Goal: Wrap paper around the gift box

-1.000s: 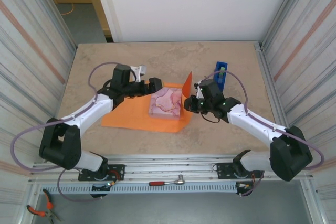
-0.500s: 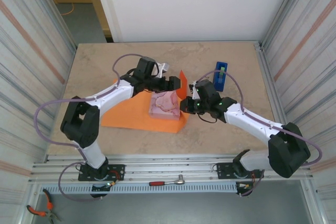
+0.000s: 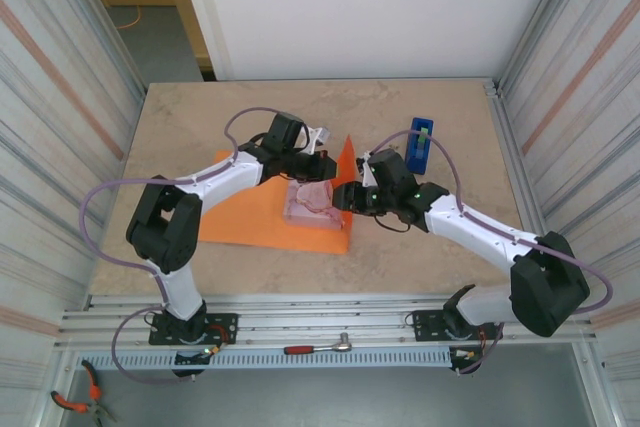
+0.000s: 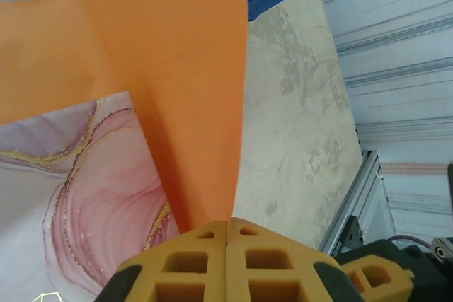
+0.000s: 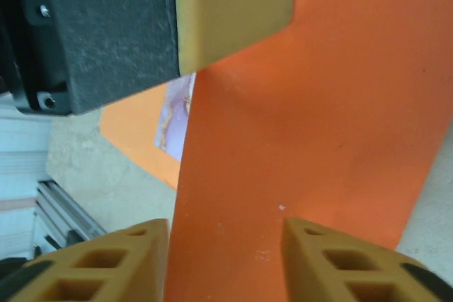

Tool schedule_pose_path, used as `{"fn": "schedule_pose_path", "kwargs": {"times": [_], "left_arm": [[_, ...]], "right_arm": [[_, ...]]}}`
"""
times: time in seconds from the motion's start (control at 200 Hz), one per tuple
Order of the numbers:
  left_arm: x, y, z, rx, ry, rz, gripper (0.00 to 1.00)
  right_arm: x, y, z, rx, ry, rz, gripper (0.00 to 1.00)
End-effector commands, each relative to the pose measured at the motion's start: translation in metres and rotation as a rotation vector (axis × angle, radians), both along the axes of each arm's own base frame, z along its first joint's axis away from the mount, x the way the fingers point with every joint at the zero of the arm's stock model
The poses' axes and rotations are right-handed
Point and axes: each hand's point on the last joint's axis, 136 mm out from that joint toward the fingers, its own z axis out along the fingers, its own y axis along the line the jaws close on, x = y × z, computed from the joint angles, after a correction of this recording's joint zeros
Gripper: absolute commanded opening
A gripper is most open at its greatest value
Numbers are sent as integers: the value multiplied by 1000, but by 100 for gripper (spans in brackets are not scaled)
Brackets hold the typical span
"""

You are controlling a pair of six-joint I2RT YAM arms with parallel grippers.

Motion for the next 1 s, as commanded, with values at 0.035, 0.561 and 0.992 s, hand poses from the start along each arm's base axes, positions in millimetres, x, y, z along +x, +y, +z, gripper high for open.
{"fn": "schedule_pose_path", "kwargs": {"times": [0.035,0.561,0.992], "left_arm": [[5,20,19,-31,-34,11,0],[-6,59,3,2,-41,69,0],[-5,81,-3,51,-42,142,11]], "right_arm": [[11,-16,29,31,-67,-57,57],[35,15,-2,44,-5,-49,34],[47,52,-55,-15,78,0,19]]}}
